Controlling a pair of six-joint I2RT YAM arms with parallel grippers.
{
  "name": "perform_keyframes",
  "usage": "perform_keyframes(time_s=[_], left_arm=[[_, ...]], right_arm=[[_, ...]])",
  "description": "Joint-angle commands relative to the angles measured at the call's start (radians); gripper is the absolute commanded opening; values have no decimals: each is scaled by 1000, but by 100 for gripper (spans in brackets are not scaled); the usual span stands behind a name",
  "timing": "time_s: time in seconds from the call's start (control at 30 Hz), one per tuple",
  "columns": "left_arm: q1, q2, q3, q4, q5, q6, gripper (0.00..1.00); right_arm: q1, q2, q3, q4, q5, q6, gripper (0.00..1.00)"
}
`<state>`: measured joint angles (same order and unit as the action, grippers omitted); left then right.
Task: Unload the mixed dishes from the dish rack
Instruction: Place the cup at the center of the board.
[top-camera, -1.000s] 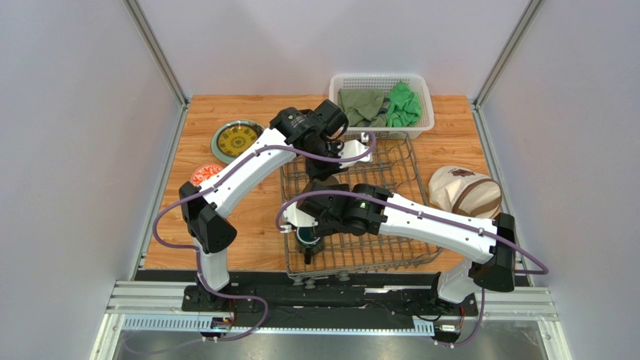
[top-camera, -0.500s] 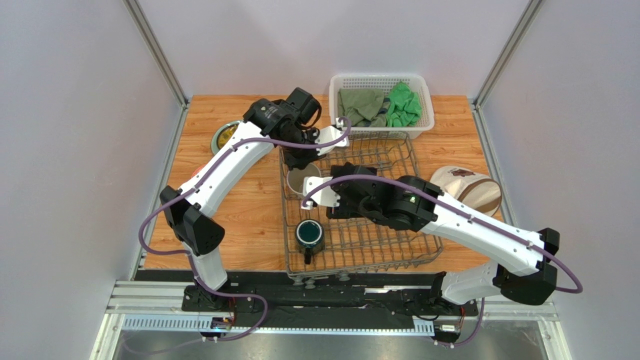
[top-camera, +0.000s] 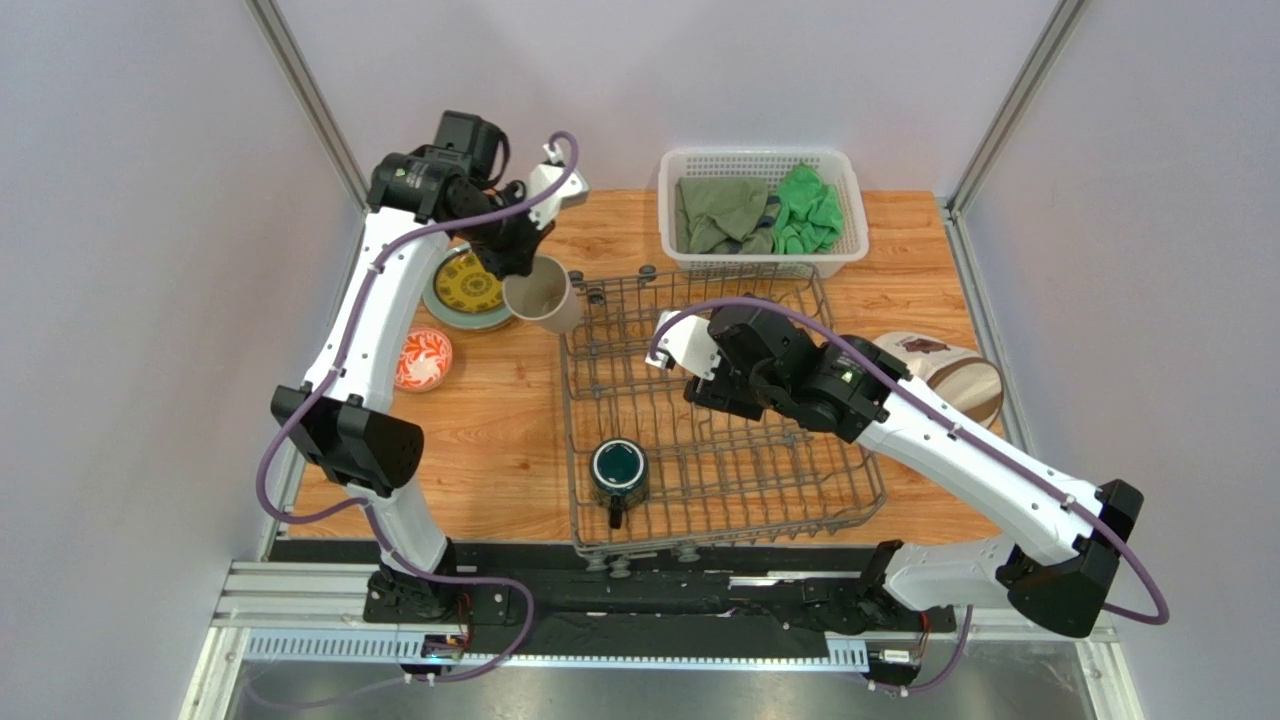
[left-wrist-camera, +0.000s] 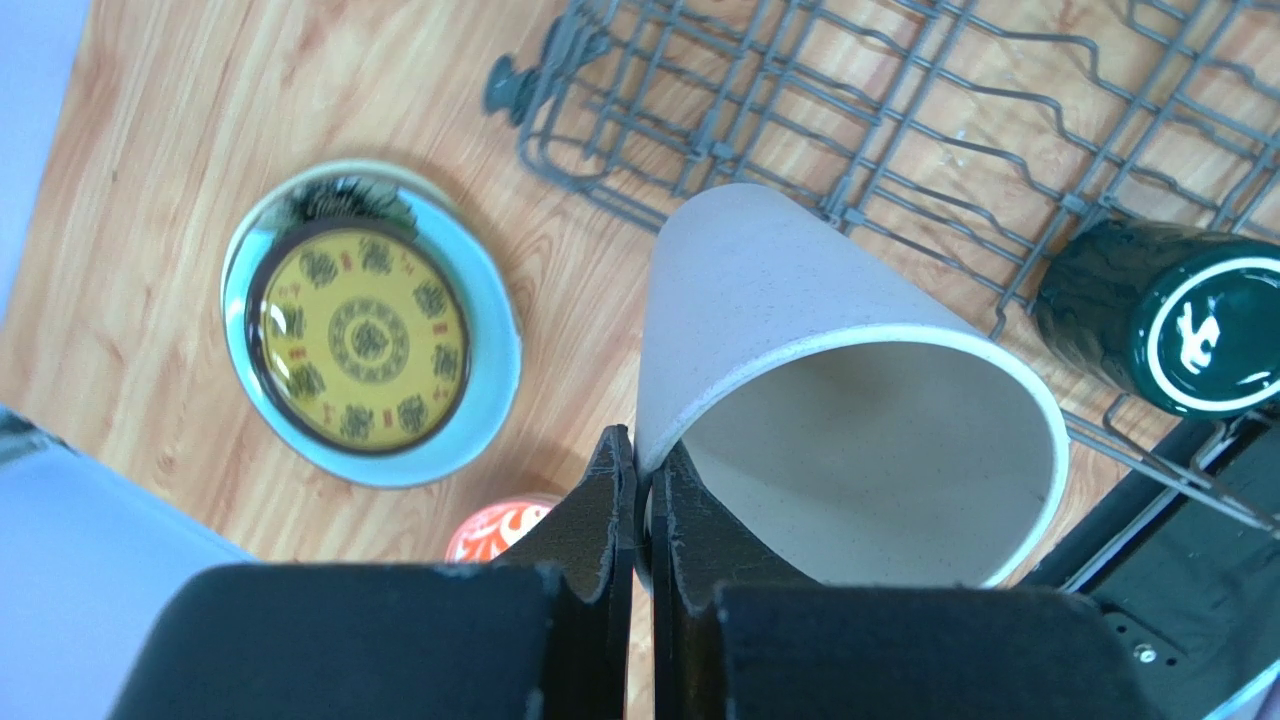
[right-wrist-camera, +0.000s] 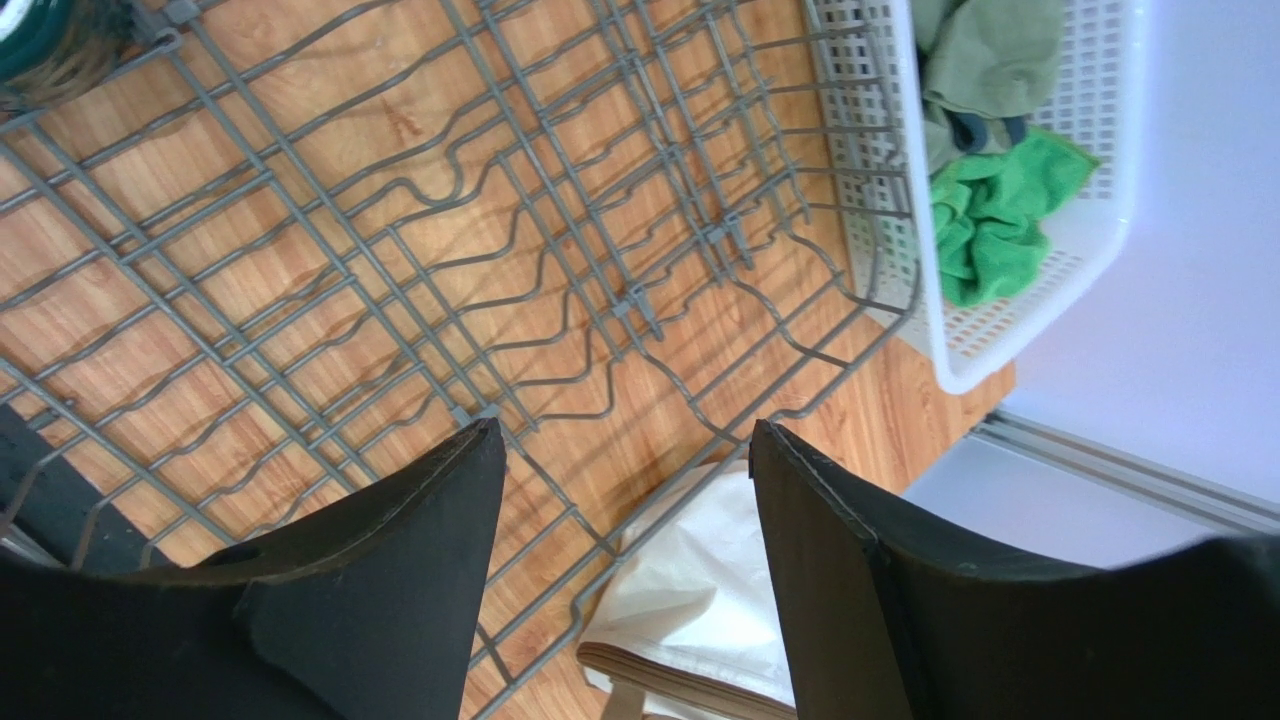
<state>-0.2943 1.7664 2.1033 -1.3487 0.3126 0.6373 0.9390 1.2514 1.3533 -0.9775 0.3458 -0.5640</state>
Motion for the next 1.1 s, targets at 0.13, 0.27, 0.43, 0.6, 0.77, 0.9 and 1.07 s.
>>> perform_keyframes(time_s=[0.13,0.27,0.43,0.6,0.77,0.9,1.07], left_arm=[[136,1,31,-101,36,-70,0],[176,63,20,-101,8,-100,0],[193,116,-37,-60,-29,-128,0],[213,172,-81,-27,-49,-146,0],[215,206,-121,8,-76,-154,0],[215,215,-157,37,-90,-163,0],[216,243,-174,57,-104,-162,0]], right_arm=[[-8,34,-51,109,-59,55,66],[-8,45,-71,146,-64,62,66],[-23,54,-89,180,-62,85,66],[-55,59,-103,204,-87,99,66],[-62,56,-121,218,-94,99,66],[-62,57,-132,218,-93,96,66],[-62,54,-144,215,-99,99,66]])
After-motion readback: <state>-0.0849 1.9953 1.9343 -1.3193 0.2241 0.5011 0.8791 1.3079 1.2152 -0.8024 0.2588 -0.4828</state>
